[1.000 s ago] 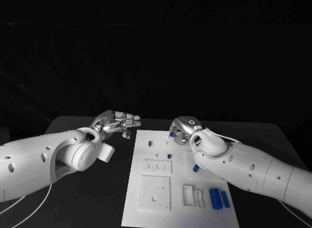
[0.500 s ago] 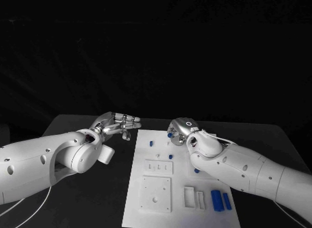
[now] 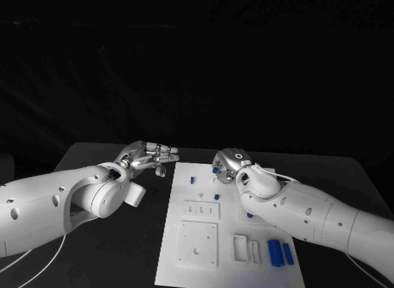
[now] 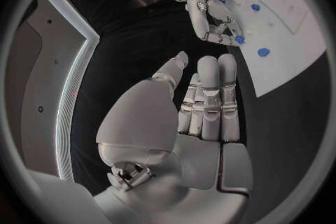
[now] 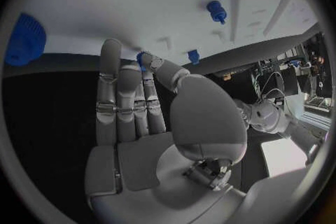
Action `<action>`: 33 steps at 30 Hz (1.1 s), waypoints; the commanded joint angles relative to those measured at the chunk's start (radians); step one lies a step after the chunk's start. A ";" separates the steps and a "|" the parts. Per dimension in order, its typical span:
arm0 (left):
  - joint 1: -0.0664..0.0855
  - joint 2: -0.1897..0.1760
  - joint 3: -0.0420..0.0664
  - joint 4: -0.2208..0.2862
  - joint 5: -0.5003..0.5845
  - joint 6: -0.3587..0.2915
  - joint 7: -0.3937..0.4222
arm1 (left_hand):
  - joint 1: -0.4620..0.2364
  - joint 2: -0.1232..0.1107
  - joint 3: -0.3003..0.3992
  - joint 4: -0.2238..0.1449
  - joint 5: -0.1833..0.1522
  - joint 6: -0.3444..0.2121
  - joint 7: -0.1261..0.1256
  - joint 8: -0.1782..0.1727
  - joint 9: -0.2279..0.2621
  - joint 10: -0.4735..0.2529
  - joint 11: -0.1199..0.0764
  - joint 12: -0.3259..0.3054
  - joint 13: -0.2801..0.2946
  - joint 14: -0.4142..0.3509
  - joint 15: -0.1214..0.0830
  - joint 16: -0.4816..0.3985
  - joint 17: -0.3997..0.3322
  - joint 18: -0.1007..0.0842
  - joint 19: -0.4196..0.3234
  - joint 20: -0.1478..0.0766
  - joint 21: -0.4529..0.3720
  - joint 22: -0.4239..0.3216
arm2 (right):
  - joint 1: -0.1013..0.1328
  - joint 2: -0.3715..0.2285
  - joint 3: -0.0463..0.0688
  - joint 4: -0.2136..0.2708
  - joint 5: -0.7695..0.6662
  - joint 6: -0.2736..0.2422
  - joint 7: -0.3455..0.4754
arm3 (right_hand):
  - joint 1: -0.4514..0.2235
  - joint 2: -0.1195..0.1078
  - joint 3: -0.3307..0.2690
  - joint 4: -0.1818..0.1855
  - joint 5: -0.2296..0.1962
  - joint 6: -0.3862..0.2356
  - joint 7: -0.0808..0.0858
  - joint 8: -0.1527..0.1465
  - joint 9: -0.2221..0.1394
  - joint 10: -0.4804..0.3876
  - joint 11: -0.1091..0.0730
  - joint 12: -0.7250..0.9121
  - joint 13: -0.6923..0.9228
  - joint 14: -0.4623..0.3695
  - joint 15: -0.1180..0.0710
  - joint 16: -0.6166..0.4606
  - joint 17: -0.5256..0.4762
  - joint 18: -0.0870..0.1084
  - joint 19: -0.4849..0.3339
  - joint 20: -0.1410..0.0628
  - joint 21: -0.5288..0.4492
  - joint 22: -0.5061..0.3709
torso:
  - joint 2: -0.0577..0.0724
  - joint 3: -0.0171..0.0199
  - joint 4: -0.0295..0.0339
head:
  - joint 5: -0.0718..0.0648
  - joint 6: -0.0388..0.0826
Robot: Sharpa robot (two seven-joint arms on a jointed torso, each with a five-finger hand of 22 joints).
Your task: Assemble the parts on the task board
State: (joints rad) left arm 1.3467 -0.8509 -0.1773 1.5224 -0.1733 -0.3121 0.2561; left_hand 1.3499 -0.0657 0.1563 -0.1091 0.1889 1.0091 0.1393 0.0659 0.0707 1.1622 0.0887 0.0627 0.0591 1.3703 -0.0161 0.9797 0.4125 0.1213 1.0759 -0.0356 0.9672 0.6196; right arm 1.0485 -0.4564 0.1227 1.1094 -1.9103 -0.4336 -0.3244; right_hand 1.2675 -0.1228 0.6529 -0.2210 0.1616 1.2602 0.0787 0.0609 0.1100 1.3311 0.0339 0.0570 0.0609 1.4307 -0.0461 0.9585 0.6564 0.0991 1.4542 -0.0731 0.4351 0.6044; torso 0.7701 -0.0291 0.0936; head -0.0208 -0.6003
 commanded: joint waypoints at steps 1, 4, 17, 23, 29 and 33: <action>0.001 0.003 0.001 0.002 -0.003 0.009 0.003 | -0.001 -0.001 0.001 0.005 -0.001 -0.008 0.001 -0.003 0.001 -0.008 0.001 -0.003 0.001 0.007 0.001 0.003 -0.001 0.017 -0.002 0.003 0.004 -0.001 | -0.004 0.005 -0.004 -0.013 -0.012 0.023 0.002 | -0.002 0.008 0.000 -0.005 -0.001 0.004 0.001 0.003 0.002 0.002 -0.001 0.001 0.001 -0.002 -0.007 0.000 -0.001 0.012 -0.003 -0.005 -0.005 0.003 | 0.000 -0.0008 0.0018 | -0.002 0.000; 0.001 0.003 0.001 0.002 -0.003 0.009 0.003 | -0.001 -0.001 0.001 0.005 -0.001 -0.008 0.001 -0.003 0.001 -0.008 0.001 -0.003 0.001 0.007 0.001 0.003 -0.001 0.017 -0.002 0.003 0.004 -0.001 | -0.004 0.007 -0.006 -0.022 -0.008 0.028 0.006 | -0.002 0.009 0.000 -0.005 -0.004 0.000 0.002 0.003 0.000 -0.001 0.000 0.001 0.001 -0.003 -0.006 -0.001 -0.002 0.012 -0.005 -0.004 -0.007 0.005 | 0.001 -0.0010 0.0009 | -0.001 0.000; 0.001 0.002 0.001 0.001 -0.003 0.009 0.002 | -0.001 -0.001 0.001 0.005 -0.001 -0.008 0.001 -0.003 0.001 -0.008 0.001 -0.003 0.001 0.007 0.001 0.003 -0.001 0.017 -0.002 0.003 0.004 -0.001 | -0.004 -0.001 -0.010 -0.014 0.036 -0.031 0.036 | 0.027 -0.073 -0.144 0.003 0.004 -0.177 0.008 0.001 -0.046 -0.228 0.065 0.001 -0.002 -0.005 0.043 -0.016 -0.020 0.052 0.006 0.043 -0.044 -0.006 | 0.002 -0.0013 0.0007 | -0.001 0.001; 0.001 -0.002 0.001 -0.001 -0.003 0.006 0.002 | 0.002 -0.001 -0.002 0.008 -0.001 -0.009 0.001 -0.003 0.001 -0.010 0.001 -0.003 0.001 0.006 0.001 0.004 -0.003 0.017 -0.002 0.003 0.006 -0.005 | -0.004 -0.035 -0.010 0.028 0.041 -0.084 0.034 | 0.074 -0.076 -0.244 0.005 0.006 -0.196 -0.003 0.001 -0.046 -0.270 0.075 0.001 -0.002 -0.006 0.048 -0.020 -0.033 0.062 0.025 0.052 -0.080 -0.028 | 0.001 -0.0004 -0.0013 | 0.001 0.002; 0.002 -0.008 0.001 -0.004 -0.003 0.002 0.002 | 0.002 -0.001 -0.002 0.008 -0.001 -0.009 0.001 -0.003 0.001 -0.010 0.001 -0.003 0.001 0.006 0.001 0.004 -0.003 0.017 -0.002 0.003 0.006 -0.005 | -0.003 -0.105 0.003 0.108 0.057 -0.098 0.033 | 0.072 -0.076 -0.243 0.012 0.009 -0.187 0.002 0.001 -0.046 -0.248 0.070 0.000 -0.002 -0.006 0.045 -0.020 -0.034 0.060 0.029 0.050 -0.085 -0.028 | -0.001 0.0001 -0.0078 | 0.002 0.010; 0.002 -0.013 0.001 -0.007 -0.003 0.001 0.002 | 0.003 -0.002 -0.004 0.008 -0.001 -0.010 0.001 -0.003 0.001 -0.011 0.002 -0.003 0.001 0.007 0.001 0.005 -0.003 0.017 -0.002 0.003 0.007 -0.007 | -0.003 -0.164 0.034 0.167 0.079 -0.099 0.035 | 0.044 -0.078 -0.175 0.022 0.005 -0.173 0.022 0.002 -0.046 -0.169 0.049 0.001 -0.002 -0.004 0.031 -0.016 -0.031 0.048 0.030 0.038 -0.085 -0.021 | -0.001 0.0027 -0.0138 | -0.002 0.017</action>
State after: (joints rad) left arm 1.3470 -0.8635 -0.1773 1.5158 -0.1736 -0.3127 0.2532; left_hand 1.3499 -0.0657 0.1525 -0.1052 0.1889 1.0065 0.1418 0.0660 0.0706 1.1586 0.0922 0.0627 0.0591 1.3703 -0.0161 0.9797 0.4105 0.1209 1.0760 -0.0356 0.9672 0.6143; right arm 1.0448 -0.6088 0.1524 1.2606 -1.8547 -0.5089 -0.2978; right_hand 1.3189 -0.2011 0.4696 -0.1999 0.1679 1.0877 0.0951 0.0659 0.0655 1.1565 0.0842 0.0572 0.0597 1.4283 -0.0082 0.9427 0.6236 0.1407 1.4654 -0.0270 0.3555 0.5812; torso 0.7698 -0.0286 0.0857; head -0.0211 -0.5871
